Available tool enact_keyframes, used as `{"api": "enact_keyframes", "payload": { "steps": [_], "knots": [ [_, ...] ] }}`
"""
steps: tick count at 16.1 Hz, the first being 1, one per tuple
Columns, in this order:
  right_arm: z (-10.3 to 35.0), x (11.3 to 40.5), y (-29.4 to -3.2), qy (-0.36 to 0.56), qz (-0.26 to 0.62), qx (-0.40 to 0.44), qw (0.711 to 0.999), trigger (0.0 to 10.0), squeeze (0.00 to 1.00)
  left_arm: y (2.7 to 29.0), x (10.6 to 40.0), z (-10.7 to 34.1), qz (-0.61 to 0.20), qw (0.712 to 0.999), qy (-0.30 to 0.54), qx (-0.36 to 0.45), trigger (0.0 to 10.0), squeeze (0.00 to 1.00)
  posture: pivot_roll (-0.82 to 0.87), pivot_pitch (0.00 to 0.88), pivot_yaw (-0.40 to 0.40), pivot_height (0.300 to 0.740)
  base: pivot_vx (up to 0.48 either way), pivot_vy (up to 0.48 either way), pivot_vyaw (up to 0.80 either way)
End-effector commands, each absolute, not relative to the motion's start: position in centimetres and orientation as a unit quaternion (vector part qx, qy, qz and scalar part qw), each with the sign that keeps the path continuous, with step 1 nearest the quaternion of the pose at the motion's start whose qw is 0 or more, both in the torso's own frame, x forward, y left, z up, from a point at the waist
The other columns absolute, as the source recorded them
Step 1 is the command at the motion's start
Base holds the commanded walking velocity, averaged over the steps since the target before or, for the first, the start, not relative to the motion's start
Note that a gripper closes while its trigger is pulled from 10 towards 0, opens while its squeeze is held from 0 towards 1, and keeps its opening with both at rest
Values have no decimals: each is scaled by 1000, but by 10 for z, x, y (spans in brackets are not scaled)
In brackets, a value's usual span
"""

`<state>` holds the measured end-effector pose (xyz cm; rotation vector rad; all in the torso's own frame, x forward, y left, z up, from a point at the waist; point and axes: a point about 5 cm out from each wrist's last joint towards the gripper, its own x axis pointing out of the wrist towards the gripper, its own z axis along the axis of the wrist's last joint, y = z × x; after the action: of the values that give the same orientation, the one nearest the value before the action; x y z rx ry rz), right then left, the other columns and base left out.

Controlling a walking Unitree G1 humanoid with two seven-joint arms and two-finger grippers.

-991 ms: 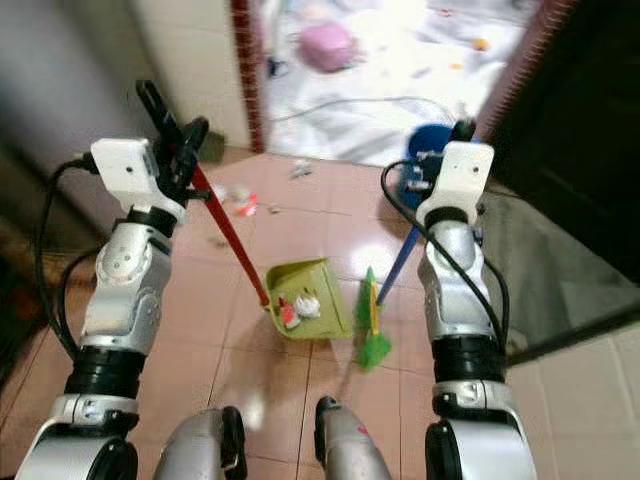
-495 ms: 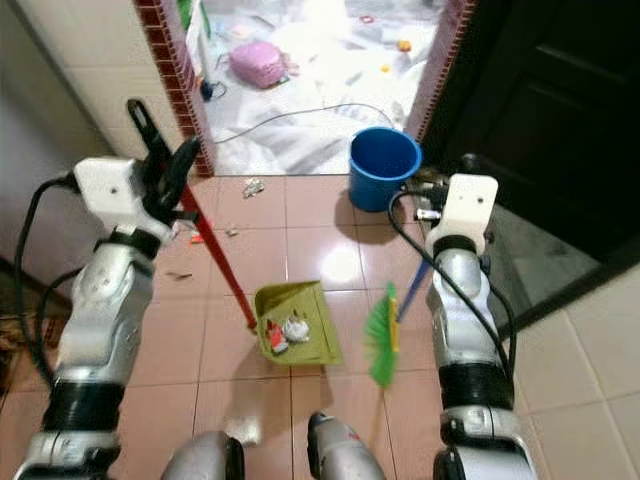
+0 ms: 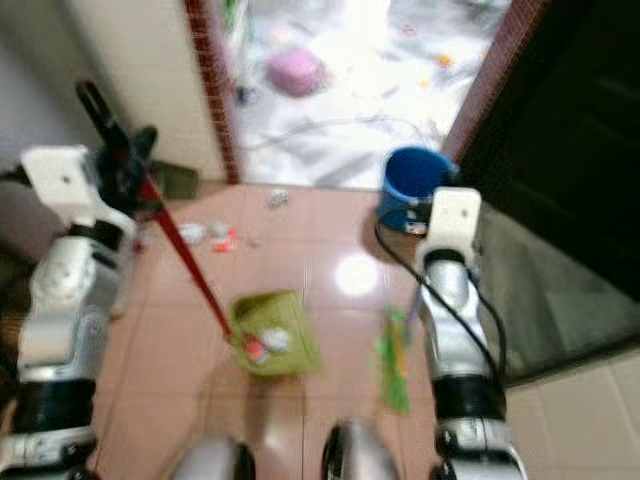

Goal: Sweep floor

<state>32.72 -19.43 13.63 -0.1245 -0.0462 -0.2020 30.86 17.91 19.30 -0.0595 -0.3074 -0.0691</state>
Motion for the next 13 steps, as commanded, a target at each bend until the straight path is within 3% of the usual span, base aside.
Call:
{"api": "enact_keyframes", "payload": {
  "steps": [1, 13],
  "knots": [
    [135, 324, -210, -17, -125, -69, 990, 10000, 0, 164, 307, 212, -62, 979, -191, -41, 10000, 0, -74, 115, 6, 740, 345, 0, -800],
    [132, 325, -206, -10, -120, -69, 990, 10000, 0, 165, 312, 237, -51, 972, -222, -58, 10000, 0, -70, 120, 1, 740, 345, 0, 0]
  ]
}}
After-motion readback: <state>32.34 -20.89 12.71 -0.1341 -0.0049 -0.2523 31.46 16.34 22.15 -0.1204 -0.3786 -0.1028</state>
